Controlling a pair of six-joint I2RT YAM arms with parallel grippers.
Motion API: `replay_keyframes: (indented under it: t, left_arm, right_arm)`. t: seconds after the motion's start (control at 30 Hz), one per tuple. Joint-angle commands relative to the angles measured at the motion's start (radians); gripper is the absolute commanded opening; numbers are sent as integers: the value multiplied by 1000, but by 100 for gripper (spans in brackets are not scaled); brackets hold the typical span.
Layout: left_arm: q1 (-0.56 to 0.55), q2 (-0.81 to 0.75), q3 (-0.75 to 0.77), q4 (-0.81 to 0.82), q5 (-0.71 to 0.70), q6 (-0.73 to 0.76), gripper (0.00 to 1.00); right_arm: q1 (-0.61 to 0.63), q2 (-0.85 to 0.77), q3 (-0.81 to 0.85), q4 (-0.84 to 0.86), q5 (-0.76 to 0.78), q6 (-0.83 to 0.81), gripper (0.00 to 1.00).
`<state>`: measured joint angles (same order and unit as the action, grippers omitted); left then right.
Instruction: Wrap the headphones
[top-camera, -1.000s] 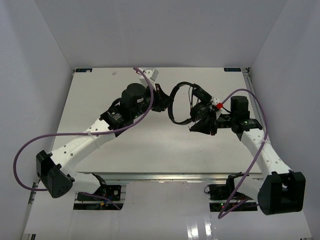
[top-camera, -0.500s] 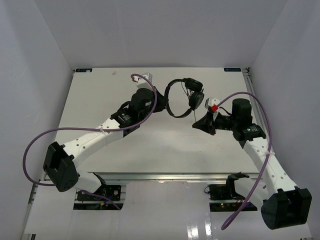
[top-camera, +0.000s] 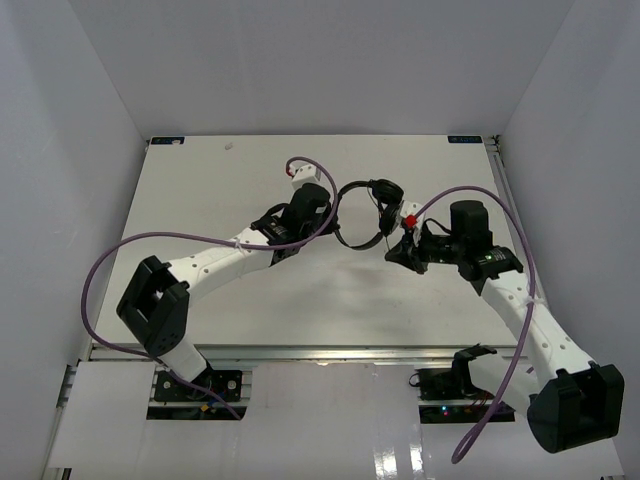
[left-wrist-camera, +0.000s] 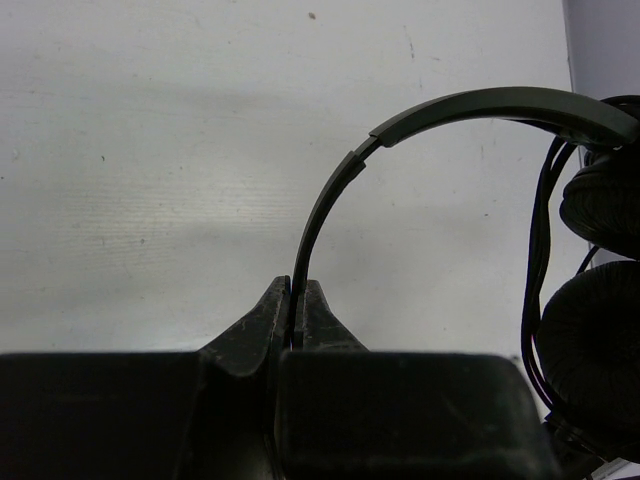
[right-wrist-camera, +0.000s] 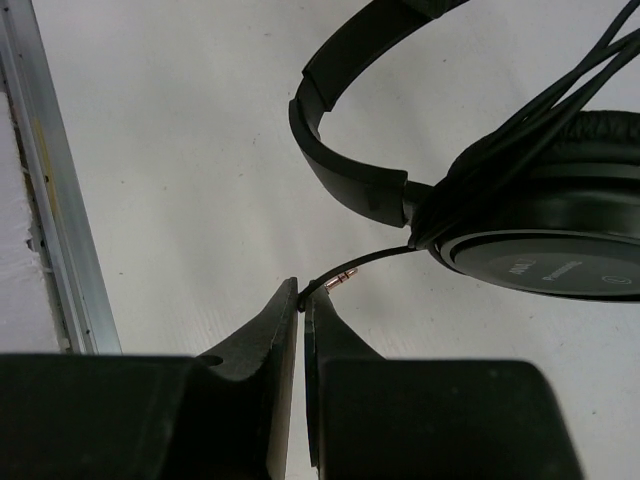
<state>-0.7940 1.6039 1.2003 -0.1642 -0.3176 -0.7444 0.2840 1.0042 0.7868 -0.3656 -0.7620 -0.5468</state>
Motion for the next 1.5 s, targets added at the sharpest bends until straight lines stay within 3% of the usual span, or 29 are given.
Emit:
replay_keyframes:
  t: [0.0, 0.33, 1.0, 1.23, 1.47]
  left_arm:
    - [4, 10, -6, 44, 13, 34, 0]
    - [3, 121, -44, 31, 70, 102, 0]
    - [4, 300, 51, -63, 126, 194, 0]
    - [4, 282, 38, -70, 123, 191, 22]
    - [3, 254, 40, -85, 135, 194, 56]
  right_arm:
    - [4, 39, -21, 15, -39, 11, 8]
    - [5, 246, -35, -27, -82, -107, 8]
    - [5, 410, -37, -29, -134, -151, 10]
    - [5, 406, -37, -43, -116, -157, 23]
    - [4, 387, -39, -64, -87, -168, 39]
